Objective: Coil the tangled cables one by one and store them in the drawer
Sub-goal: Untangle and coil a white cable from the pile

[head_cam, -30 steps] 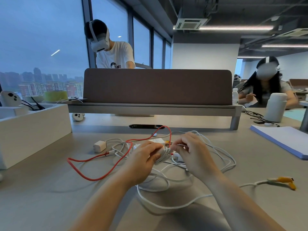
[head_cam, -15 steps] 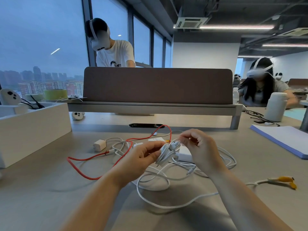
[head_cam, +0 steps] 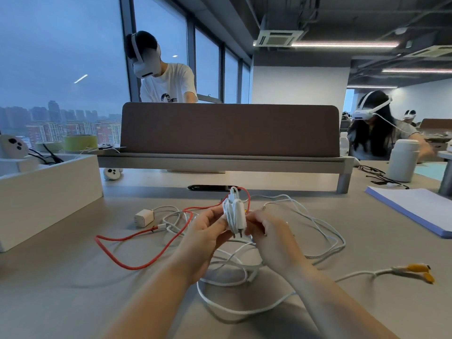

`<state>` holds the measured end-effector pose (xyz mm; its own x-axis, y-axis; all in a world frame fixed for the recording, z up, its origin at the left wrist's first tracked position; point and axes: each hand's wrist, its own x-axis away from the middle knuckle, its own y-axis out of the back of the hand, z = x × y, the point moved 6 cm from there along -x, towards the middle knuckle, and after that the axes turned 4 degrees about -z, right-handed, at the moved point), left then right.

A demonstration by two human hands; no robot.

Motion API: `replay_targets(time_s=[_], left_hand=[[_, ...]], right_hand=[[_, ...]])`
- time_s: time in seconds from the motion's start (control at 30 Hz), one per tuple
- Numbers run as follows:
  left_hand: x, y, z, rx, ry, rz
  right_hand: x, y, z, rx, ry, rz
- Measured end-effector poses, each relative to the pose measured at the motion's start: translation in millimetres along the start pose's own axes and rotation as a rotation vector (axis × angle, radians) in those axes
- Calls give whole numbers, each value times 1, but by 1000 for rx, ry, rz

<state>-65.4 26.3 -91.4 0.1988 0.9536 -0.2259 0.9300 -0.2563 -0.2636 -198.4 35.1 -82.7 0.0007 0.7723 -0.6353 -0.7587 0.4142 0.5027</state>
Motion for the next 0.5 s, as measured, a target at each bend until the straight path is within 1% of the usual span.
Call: replay_targets(time_s=[0.13,0.3,0.4,0.5], left_hand=[[-6,11,5,104,50,-103],[-9,16,11,76,73,-171],[-10,19,11,32,61,-212],[-8,18,9,-30,44,-204]], right_hand=[[5,-10,2,94,6,81],[8,-10,10,167,-12,115],[10,-11,10,141,-76,162],[10,-12,6,53,-189,208]])
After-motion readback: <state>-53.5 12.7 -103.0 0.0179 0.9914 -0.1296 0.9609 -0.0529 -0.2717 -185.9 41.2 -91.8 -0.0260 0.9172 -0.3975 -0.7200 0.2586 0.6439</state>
